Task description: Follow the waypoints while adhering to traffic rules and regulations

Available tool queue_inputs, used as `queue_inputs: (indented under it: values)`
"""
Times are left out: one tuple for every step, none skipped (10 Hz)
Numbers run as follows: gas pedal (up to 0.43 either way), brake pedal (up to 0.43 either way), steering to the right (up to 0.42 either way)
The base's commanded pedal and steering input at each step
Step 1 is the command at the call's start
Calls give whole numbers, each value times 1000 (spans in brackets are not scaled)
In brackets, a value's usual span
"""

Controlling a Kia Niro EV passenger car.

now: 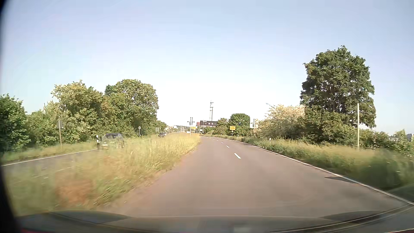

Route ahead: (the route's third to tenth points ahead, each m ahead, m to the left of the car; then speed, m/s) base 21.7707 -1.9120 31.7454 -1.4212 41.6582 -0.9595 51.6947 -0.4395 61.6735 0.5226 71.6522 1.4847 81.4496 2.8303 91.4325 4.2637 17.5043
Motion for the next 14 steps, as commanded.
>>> queue_inputs:
  values:
    - [130, 30, -4]
    - [130, 30, -4]
    - [130, 30, -4]
    - [130, 30, -4]
    - [130, 30, -4]
    - [130, 30, -4]
    - [130, 30, -4]
    - [130, 30, -4]
    - [130, 30, -4]
    - [130, 30, -4]
    - [130, 30, -4]
    - [130, 30, -4]
    - [130, 30, -4]
    - [130, 30, -4]
